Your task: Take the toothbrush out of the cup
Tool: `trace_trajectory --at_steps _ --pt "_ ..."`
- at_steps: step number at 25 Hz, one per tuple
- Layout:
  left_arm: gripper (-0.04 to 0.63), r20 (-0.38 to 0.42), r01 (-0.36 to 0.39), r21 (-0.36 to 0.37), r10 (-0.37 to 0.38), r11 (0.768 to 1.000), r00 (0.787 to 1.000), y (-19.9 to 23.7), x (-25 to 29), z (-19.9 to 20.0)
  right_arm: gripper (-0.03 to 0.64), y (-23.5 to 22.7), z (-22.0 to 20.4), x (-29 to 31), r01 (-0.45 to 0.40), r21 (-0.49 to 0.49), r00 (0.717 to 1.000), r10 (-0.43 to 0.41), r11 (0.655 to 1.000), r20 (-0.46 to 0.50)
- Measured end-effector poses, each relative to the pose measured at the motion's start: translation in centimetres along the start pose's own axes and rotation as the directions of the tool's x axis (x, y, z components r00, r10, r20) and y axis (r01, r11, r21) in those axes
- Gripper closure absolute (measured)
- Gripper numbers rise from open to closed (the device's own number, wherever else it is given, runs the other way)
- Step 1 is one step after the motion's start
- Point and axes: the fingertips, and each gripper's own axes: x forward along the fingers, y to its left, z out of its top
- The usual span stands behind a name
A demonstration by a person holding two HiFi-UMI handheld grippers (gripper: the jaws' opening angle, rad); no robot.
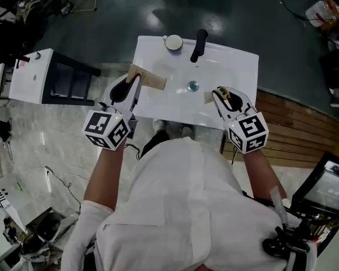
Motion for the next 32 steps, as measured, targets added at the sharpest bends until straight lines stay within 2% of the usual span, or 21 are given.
trace_trajectory --at_steps 5,12,16,32 --pt "0.547 -0.014 -0.009 0.016 0.009 1.000 1.000 -2.1 -1.9 -1.7 0.549 0.6 -0.8 -0.1 -0.029 -0.041 1.000 0.029 0.999 -0.012" --pt "0.546 -0.074 0.088 0.041 -0.085 0.995 0.994 -4.9 -2.1 -3.5 0.549 1.9 -0.5 -0.1 -0.010 -0.019 1.000 0.010 1.000 -0.004" --pt "0.547 -0.080 0.145 0.057 -0.140 0.988 0.987 -6.1 -1.6 -3.3 0.550 2.5 -0.3 -0.3 0.011 -0.014 1.000 -0.011 1.000 -0.006" --pt "0.547 -0.073 0.210 0.077 -0.204 0.975 0.976 -3.7 -4.5 -3.2 0.551 7.5 1.5 2.0 0.024 -0.055 1.000 -0.023 0.998 0.003"
